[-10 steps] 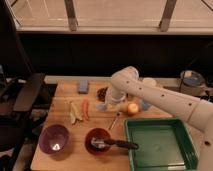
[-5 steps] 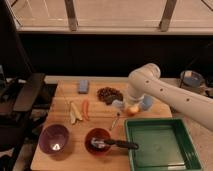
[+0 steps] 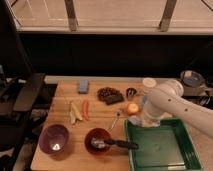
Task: Place towel in tray
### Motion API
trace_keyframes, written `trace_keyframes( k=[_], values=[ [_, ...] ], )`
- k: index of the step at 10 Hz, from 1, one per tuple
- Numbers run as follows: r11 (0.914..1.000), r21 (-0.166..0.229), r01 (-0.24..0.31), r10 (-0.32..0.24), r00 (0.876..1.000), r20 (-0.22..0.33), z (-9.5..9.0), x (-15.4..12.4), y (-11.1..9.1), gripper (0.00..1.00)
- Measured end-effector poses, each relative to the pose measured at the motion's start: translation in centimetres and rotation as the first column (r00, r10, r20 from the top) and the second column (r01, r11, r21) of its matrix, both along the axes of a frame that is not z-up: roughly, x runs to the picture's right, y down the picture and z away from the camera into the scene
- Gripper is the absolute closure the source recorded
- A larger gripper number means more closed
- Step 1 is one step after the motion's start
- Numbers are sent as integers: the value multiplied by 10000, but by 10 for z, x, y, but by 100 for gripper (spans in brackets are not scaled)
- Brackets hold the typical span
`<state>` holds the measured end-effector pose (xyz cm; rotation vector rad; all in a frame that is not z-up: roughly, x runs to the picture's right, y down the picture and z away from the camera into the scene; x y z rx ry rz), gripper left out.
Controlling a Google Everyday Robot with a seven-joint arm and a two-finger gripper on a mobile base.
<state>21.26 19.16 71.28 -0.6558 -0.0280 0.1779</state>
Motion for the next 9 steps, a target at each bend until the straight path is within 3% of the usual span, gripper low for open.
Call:
trace_keyframes(
  k=[2,5,7,9],
  values=[
    [9924,-884,-851,762,9921,-998,-8,37,44,92],
    [9712,-1695,-1677,1426,9782,-1511,3,51,78,61],
    [9615,-1955,-1929,1650,9748,-1501,10,48,88,40],
    [9588,-1952,-2065,1822,9739,-1352,13,42,90,24]
  ],
)
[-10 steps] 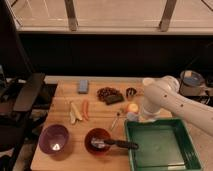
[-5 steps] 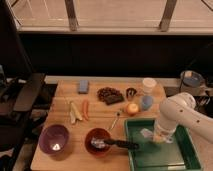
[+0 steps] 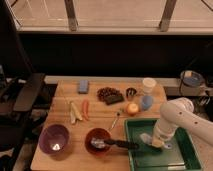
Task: Place towel in tray
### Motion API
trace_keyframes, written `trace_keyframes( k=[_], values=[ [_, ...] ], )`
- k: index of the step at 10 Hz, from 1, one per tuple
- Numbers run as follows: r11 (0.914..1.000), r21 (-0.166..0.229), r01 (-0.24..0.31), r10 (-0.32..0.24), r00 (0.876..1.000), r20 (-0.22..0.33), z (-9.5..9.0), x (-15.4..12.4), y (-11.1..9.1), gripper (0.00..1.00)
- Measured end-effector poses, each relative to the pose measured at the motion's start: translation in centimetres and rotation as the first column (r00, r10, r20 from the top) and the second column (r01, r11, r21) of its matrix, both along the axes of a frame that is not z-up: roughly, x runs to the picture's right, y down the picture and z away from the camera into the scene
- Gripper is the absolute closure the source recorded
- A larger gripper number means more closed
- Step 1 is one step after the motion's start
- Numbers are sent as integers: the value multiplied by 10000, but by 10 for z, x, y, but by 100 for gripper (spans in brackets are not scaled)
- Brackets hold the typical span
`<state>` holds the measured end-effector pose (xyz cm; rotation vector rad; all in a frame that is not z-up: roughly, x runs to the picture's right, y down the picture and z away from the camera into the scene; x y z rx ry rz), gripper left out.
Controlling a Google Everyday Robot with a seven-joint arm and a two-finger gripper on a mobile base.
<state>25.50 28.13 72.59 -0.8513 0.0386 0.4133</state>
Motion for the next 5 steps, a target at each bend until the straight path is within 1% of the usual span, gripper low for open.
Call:
trace_keyframes(
  k=[1,2,3,5],
  values=[
    [9995,308,-64,62,9999,82,2,-3,-6,20],
    [9967,806,-106,96,9999,129,2,-7,-22,20],
    [9940,1082,-138,121,9998,168,3,-10,-33,20],
    [9945,1042,-127,112,9998,157,3,-10,-31,20]
  ],
)
